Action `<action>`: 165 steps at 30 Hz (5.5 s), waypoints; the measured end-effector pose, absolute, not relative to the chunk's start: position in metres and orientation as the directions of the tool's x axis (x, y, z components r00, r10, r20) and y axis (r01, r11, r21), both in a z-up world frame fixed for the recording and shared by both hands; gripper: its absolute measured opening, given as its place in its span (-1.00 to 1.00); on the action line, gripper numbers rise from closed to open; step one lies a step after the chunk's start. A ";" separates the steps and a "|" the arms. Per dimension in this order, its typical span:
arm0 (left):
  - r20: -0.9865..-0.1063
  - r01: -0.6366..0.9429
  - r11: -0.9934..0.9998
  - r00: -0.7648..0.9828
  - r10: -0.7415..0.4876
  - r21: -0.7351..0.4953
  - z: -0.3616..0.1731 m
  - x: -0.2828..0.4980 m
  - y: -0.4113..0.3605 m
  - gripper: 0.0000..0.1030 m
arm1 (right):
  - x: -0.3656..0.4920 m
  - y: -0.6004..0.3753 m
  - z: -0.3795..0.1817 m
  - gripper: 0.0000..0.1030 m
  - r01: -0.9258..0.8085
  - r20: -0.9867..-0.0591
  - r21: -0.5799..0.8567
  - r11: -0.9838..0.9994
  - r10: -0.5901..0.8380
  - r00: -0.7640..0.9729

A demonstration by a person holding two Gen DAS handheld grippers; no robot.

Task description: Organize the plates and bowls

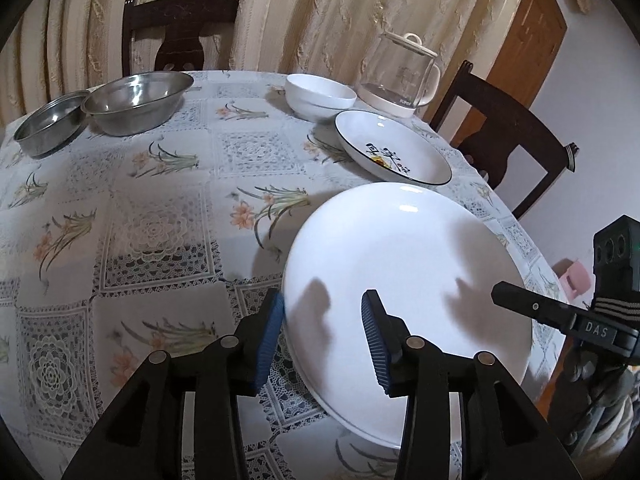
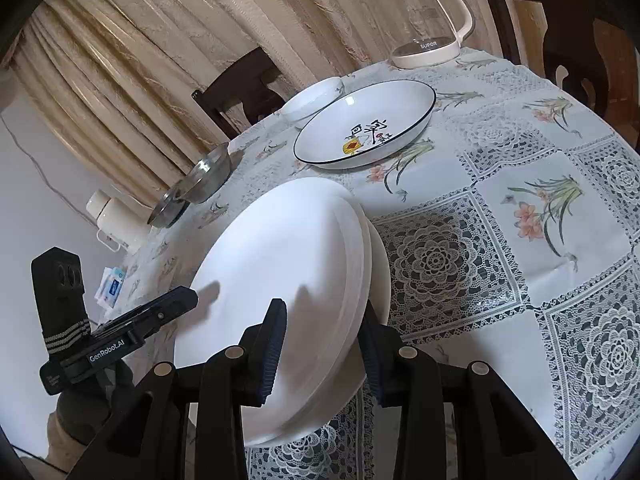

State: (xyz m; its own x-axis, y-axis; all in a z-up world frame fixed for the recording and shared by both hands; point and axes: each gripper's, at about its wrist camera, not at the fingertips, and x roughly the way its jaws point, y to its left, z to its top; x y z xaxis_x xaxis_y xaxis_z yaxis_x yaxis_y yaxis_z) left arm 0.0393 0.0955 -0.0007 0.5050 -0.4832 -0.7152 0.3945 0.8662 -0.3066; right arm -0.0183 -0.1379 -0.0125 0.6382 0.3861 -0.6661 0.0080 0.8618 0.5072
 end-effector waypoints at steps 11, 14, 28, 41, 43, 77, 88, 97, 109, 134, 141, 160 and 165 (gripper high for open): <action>-0.734 0.355 0.884 0.504 -0.456 -0.306 -0.009 0.041 0.102 -0.05 | -0.019 -0.137 -0.009 -0.24 0.029 -0.678 0.495 0.868 0.365 0.638; -0.737 0.350 0.886 0.502 -0.452 -0.305 -0.010 0.041 0.102 0.00 | -0.019 -0.138 -0.009 -0.21 0.044 -0.680 0.504 0.863 0.365 0.635; -0.759 0.316 0.899 0.491 -0.427 -0.302 -0.021 0.046 0.108 0.18 | -0.028 -0.149 -0.005 -0.06 0.125 -0.668 0.538 0.833 0.332 0.666; -0.765 0.301 0.905 0.490 -0.418 -0.301 -0.024 0.047 0.110 0.27 | -0.028 -0.143 -0.003 -0.03 0.131 -0.682 0.471 0.872 0.266 0.681; -0.767 0.299 0.909 0.495 -0.408 -0.290 -0.023 0.047 0.110 0.32 | -0.028 -0.143 -0.004 -0.03 0.140 -0.690 0.453 0.880 0.246 0.681; -0.772 0.290 0.911 0.490 -0.404 -0.293 -0.024 0.050 0.113 0.38 | -0.008 -0.119 -0.018 0.54 0.183 -0.750 0.372 0.910 0.179 0.636; -0.772 0.297 0.910 0.489 -0.406 -0.291 -0.018 0.063 0.109 0.38 | -0.009 -0.157 -0.017 0.54 0.249 -0.718 0.453 0.856 0.185 0.671; -0.774 0.310 0.908 0.486 -0.407 -0.283 -0.011 0.082 0.101 0.38 | 0.006 -0.177 -0.007 0.54 0.251 -0.686 0.474 0.844 0.175 0.706; -0.768 0.330 0.892 0.467 -0.439 -0.309 0.002 0.129 0.084 0.38 | 0.042 -0.199 -0.004 0.54 0.247 -0.665 0.501 0.830 0.187 0.723; -0.802 0.419 0.850 0.358 -0.478 -0.320 -0.004 0.238 0.006 0.38 | 0.132 -0.227 -0.013 0.04 0.188 -0.689 0.490 0.851 0.246 0.682; -0.817 0.446 0.837 0.318 -0.480 -0.318 -0.012 0.259 -0.019 0.11 | 0.148 -0.229 -0.021 -0.11 0.182 -0.704 0.491 0.852 0.265 0.659; -0.837 0.584 0.769 0.261 -0.481 -0.260 -0.017 0.272 -0.062 -0.16 | 0.158 -0.223 -0.029 -0.27 0.139 -0.730 0.458 0.878 0.283 0.622; -0.837 0.584 0.769 0.262 -0.480 -0.258 -0.017 0.270 -0.062 -0.16 | 0.155 -0.220 -0.028 -0.27 0.137 -0.735 0.438 0.889 0.267 0.623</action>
